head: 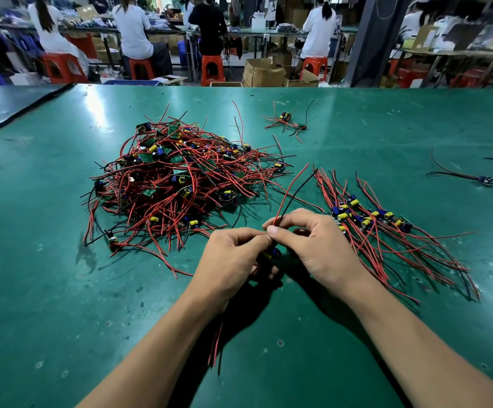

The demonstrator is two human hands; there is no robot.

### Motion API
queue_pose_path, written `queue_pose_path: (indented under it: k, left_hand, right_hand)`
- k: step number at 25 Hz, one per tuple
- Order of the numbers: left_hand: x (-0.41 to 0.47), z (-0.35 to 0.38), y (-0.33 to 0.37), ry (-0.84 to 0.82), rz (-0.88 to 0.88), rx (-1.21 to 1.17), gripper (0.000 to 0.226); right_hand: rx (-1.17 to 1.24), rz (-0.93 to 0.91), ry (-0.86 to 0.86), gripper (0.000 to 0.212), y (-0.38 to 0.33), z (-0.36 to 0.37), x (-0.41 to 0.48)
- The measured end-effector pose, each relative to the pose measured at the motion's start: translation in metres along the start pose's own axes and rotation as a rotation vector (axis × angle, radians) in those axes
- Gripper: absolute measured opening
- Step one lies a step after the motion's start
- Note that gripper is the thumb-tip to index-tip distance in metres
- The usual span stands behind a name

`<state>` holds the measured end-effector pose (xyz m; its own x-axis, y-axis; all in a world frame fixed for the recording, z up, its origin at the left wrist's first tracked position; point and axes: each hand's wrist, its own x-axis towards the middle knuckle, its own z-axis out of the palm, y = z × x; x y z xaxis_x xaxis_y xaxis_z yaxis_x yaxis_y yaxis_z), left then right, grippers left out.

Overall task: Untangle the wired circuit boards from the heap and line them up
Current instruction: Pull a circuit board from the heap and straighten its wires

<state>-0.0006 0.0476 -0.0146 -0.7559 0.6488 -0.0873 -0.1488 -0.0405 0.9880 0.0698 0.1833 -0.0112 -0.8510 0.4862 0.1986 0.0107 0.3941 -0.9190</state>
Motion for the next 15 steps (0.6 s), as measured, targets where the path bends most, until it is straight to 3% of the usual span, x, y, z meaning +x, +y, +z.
queue_pose_path:
  k: [7,15]
  left_hand:
    - [0.000,0.000,0.003,-0.035,-0.053,-0.007,0.015]
    - [-0.003,-0.010,0.003,-0.179,-0.109,-0.008,0.013]
  right_hand:
    - [-0.041,-0.045,0.166,0.019,0.001,-0.001,0.004]
    - [0.037,0.028,0.393,0.005,0.018,-0.022,0.019]
